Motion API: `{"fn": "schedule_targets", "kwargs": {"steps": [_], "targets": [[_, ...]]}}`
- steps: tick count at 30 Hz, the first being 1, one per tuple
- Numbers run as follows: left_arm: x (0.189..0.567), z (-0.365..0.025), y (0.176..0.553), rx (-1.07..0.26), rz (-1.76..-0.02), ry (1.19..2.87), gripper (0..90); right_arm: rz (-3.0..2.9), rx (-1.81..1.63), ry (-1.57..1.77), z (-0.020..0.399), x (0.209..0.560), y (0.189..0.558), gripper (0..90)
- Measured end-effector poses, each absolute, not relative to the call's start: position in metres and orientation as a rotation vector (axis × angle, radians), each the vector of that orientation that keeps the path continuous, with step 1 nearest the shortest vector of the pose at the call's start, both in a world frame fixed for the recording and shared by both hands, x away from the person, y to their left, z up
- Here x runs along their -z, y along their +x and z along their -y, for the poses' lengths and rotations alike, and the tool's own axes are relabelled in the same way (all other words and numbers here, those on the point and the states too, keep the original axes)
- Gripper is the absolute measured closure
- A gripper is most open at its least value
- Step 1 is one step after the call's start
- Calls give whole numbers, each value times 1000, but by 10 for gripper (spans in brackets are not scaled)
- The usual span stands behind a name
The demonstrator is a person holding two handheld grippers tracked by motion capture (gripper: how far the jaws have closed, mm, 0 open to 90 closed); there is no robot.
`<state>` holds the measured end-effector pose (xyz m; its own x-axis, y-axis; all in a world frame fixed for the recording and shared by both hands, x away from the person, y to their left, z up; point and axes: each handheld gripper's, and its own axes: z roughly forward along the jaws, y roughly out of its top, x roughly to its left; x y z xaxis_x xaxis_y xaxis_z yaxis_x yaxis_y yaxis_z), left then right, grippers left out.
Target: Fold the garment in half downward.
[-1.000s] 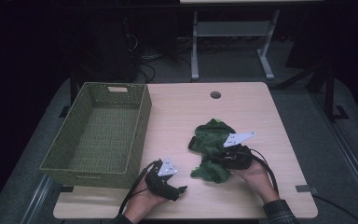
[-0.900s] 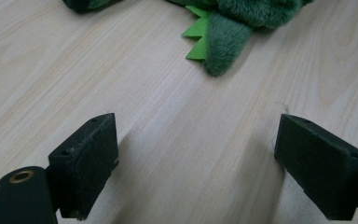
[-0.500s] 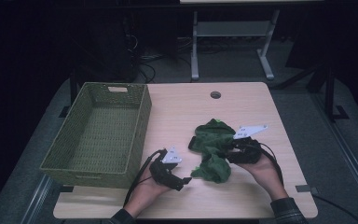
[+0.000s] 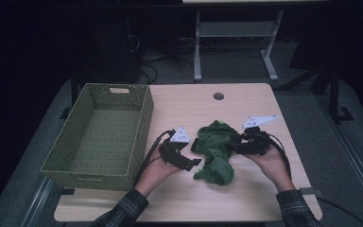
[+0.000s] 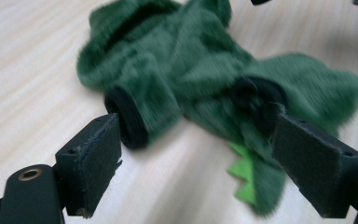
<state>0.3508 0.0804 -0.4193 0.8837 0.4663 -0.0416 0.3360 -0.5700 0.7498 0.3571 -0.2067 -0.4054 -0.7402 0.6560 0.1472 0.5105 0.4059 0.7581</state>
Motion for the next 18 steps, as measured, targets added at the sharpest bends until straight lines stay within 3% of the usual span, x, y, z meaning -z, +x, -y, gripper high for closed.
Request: {"fn": "schedule_targets", "kwargs": {"steps": [9, 18], "targets": [[408, -68, 389, -229, -583, 2207, 236, -2424, -1238, 1109, 224, 400, 380, 542], [414, -50, 428, -253, -580, 2243, 354, -2386, -1239, 1184, 236, 420, 402, 545]]}}
